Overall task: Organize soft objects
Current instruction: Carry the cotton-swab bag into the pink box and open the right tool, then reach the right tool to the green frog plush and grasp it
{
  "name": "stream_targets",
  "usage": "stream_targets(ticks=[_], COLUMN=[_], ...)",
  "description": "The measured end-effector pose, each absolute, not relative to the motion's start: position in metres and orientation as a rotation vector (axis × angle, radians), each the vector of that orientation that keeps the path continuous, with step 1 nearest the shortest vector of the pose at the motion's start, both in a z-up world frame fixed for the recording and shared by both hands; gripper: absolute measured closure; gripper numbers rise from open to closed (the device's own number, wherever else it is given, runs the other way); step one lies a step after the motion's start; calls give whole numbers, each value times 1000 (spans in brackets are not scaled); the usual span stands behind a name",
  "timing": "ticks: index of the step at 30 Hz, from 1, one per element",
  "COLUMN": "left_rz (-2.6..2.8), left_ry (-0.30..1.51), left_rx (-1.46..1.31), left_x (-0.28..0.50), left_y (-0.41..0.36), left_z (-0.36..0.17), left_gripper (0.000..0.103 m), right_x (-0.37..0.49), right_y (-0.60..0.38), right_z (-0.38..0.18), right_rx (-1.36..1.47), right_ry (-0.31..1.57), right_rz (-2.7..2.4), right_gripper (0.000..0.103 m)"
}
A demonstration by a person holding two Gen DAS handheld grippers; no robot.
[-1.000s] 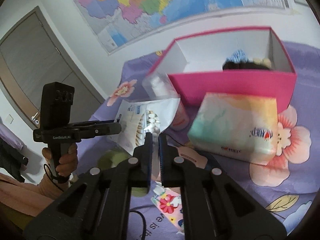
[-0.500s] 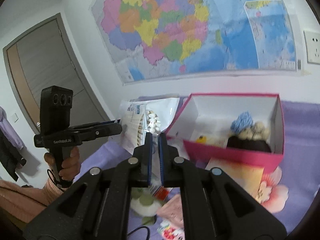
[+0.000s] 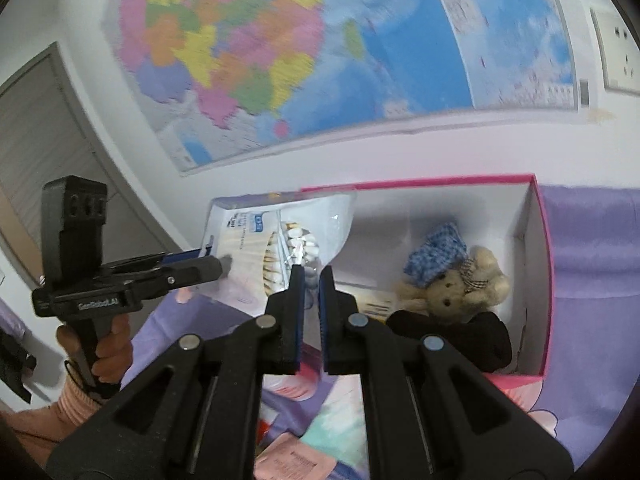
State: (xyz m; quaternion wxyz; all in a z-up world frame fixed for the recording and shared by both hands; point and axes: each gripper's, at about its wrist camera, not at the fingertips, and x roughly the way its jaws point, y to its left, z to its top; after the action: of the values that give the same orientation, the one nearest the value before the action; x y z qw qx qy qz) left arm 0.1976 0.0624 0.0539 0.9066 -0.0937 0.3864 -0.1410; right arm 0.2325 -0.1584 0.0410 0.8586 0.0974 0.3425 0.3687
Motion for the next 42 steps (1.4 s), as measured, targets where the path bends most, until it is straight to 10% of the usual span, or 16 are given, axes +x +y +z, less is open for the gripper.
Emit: stream_targets(ticks=[20, 42], left_rz=[-189, -309], left_ry=[866, 764], left_rx=[-192, -187], left_x=[224, 98], left_y=[68, 76], left_z=[22, 34], left_gripper=[64, 53], right_x=[281, 139], right_y=[-144, -172], right_z=[-7, 29], right_rx=[111, 112], right_ry=[861, 738], right_rz=[593, 940], right_gripper=[79, 61])
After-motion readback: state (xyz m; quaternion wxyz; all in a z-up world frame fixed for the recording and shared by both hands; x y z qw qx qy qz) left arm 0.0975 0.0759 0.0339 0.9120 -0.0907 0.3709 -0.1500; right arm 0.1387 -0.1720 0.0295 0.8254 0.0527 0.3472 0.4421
